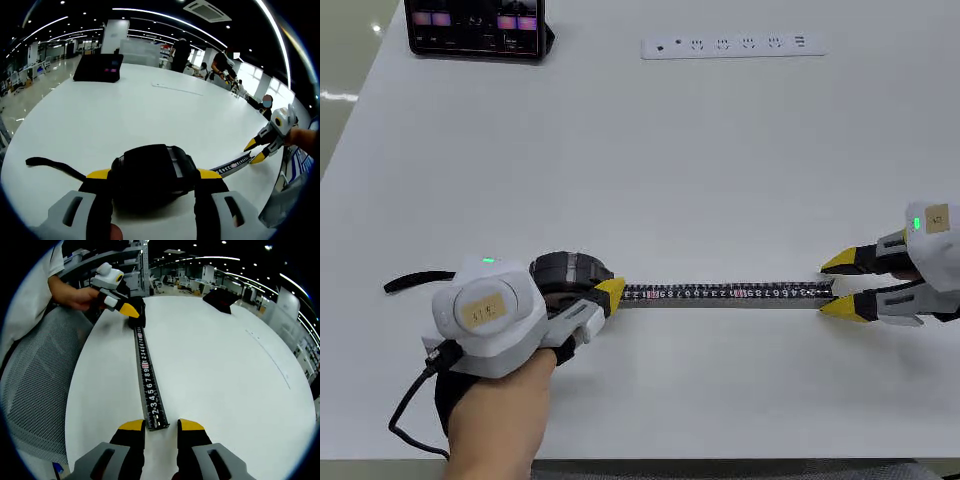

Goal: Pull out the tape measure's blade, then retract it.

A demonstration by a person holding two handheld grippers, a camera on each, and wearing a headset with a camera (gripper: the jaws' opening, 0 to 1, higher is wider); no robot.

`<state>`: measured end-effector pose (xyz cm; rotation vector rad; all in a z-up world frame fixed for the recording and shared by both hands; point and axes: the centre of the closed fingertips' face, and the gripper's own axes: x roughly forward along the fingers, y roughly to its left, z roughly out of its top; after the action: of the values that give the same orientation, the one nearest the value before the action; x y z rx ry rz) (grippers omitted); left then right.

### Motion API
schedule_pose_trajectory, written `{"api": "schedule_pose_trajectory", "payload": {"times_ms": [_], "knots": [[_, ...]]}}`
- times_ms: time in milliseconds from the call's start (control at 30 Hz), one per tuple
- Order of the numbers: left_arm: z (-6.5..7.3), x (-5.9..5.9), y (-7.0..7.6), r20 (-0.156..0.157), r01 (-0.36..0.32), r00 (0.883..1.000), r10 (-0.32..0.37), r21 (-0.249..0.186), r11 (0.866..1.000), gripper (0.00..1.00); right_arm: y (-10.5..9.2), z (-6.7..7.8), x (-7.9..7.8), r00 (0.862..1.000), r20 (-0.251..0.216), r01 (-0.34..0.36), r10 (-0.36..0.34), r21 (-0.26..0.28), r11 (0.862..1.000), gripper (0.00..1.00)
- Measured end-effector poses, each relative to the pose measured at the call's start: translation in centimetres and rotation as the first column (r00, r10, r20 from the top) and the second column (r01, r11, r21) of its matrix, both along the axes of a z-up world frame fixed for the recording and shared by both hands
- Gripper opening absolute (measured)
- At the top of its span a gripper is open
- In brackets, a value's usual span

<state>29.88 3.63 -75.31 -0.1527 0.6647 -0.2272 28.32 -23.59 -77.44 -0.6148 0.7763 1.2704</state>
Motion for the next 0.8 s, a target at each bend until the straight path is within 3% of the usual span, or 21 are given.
{"api": "schedule_pose_trajectory", "payload": {"times_ms": [333, 800], "knots": [[-0.05, 0.03, 0.00, -0.003, -0.004, 1.000, 0.004, -0.006, 1.000, 0.62, 0.17, -0.06, -0.17, 0.999, -0.009, -0.046, 0.046, 0.003, 0.999, 0.13], [-0.34, -0.06, 0.05, -0.021, -0.037, 0.999, 0.036, -0.046, 0.998, 0.63, 0.22, -0.10, -0.59, 0.999, 0.000, -0.049, 0.049, -0.030, 0.998, 0.11]]}}
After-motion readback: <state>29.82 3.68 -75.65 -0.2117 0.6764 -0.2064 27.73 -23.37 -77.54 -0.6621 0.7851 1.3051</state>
